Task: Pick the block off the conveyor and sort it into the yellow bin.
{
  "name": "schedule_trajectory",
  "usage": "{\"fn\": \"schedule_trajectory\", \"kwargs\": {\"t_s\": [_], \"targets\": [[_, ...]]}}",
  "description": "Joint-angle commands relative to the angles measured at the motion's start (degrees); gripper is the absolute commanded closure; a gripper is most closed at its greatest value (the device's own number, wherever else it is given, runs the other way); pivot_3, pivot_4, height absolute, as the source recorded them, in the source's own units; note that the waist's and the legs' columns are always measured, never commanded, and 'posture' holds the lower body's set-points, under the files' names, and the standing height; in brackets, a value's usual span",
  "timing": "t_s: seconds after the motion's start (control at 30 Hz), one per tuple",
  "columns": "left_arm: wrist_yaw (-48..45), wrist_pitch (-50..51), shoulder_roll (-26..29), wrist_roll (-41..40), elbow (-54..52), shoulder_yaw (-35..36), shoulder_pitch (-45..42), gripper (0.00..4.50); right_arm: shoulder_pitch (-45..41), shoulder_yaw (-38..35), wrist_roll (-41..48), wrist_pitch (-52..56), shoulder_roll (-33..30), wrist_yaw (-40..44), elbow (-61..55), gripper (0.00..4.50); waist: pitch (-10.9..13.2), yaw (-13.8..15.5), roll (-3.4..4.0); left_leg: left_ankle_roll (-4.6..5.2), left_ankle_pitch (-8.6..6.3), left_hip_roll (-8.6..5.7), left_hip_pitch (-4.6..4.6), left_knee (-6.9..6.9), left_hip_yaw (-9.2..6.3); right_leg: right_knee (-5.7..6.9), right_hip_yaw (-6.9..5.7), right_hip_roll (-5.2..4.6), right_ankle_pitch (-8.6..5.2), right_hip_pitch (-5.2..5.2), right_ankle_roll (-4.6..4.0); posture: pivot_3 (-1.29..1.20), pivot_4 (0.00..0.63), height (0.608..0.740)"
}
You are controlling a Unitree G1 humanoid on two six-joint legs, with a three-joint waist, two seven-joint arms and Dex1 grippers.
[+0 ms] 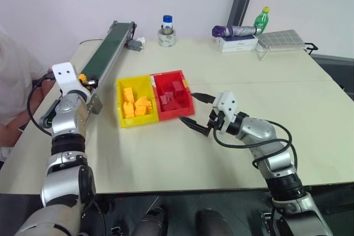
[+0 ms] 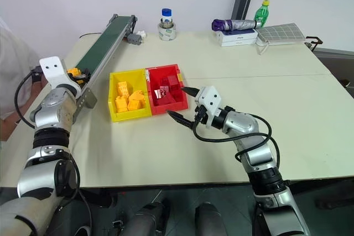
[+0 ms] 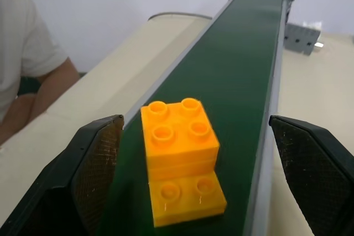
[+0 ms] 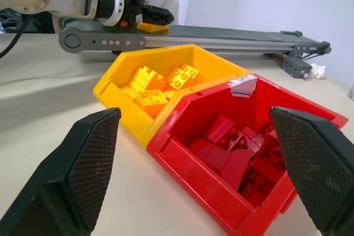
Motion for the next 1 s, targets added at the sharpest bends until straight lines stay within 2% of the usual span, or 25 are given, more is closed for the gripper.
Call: {"fn": "schedule_trajectory", "kwargs": {"t_s": [0.03, 0.17, 0.2, 0.4, 0.63, 0.8, 1.0], "targets": [[0.5, -1.0, 1.5, -0.2, 0.3, 0.6, -1.9, 0.87, -0.3, -0.6, 0.2, -0.3, -0.4, -0.2, -3.0, 0.00, 0.0, 0.0, 0.00, 0.00, 0.00, 0.00, 0.00, 0.00, 0.00, 0.00, 0.00, 0.00, 0.00, 0.00, 0.00, 0.00, 0.150, 0.740], [1.0, -1.7, 1.3, -0.5, -0.6, 0.9, -1.0, 2.87, -0.5, -0.7, 0.2, -0.4, -0.5, -0.3, -2.8, 0.00, 0.0, 0.0, 0.00, 0.00, 0.00, 0.00, 0.00, 0.02, 0.00, 0.01, 0.00, 0.00, 0.01, 0.01, 0.01, 0.00, 0.150, 0.740], [1.0, -2.0, 1.3, -0.3, -1.5, 0.6, -0.7, 3.20, -0.5, -0.7, 0.2, -0.4, -0.5, -0.3, -2.7, 0.00, 0.0, 0.0, 0.00, 0.00, 0.00, 0.00, 0.00, 0.02, 0.00, 0.01, 0.00, 0.00, 0.01, 0.01, 0.01, 0.00, 0.150, 0.740], [-3.3, -1.4, -2.0, -4.1, -13.0, -0.3, 1.2, 3.15, -0.5, -0.5, 0.3, -0.6, -0.3, -0.2, -2.6, 0.00, 0.0, 0.2, 0.00, 0.00, 0.00, 0.00, -0.01, 0.04, -0.01, 0.01, 0.01, 0.00, 0.01, 0.02, 0.01, 0.00, 0.150, 0.740], [-14.5, 4.5, -7.7, -8.8, -28.6, -8.0, 5.4, 3.15, -1.1, -0.5, 0.2, -0.8, -0.3, -0.1, -2.0, 0.00, 0.0, 0.1, -0.01, 0.00, 0.00, 0.00, 0.00, 0.10, 0.00, 0.01, 0.02, -0.01, 0.03, 0.07, 0.02, 0.00, 0.150, 0.740], [-13.9, 5.6, -11.9, -7.7, -29.5, -11.1, 5.7, 3.15, -0.8, -0.6, 0.0, -0.6, -0.3, -0.6, -2.6, 0.00, 0.0, -0.2, -0.01, 0.01, 0.01, 0.00, 0.01, 0.11, 0.00, 0.02, 0.02, 0.00, 0.03, 0.07, 0.02, 0.00, 0.150, 0.740], [-11.4, 5.6, -12.4, -5.1, -28.6, -11.3, 5.9, 3.15, 0.4, -0.9, 0.2, -0.3, -0.9, -1.3, -3.9, 0.00, 0.0, 0.0, -0.01, 0.10, 0.06, 0.02, 0.01, 0.10, 0.00, 0.05, 0.03, 0.03, 0.02, 0.04, 0.02, 0.00, 0.150, 0.740]]}}
